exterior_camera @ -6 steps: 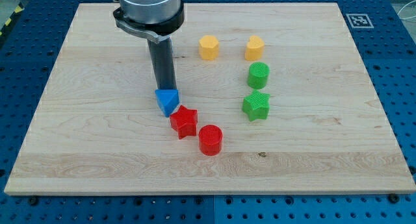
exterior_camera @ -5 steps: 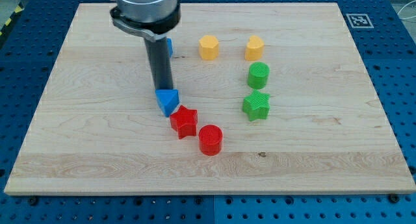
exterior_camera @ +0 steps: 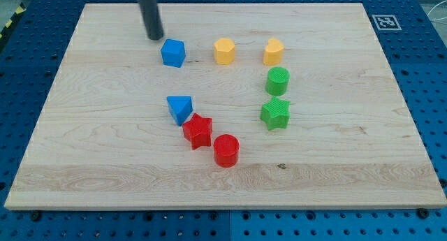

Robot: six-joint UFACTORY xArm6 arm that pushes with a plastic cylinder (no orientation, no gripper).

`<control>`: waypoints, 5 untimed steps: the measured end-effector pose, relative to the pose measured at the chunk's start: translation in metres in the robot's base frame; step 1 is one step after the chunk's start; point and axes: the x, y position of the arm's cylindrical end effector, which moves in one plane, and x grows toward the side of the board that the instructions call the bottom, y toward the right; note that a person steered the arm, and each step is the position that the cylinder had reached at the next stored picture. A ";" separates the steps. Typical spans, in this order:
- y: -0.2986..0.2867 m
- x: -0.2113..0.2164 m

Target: Push the blue cube towards the blue triangle

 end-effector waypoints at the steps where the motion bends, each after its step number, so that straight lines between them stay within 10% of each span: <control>1: 0.023 0.031; 5: 0.024 0.078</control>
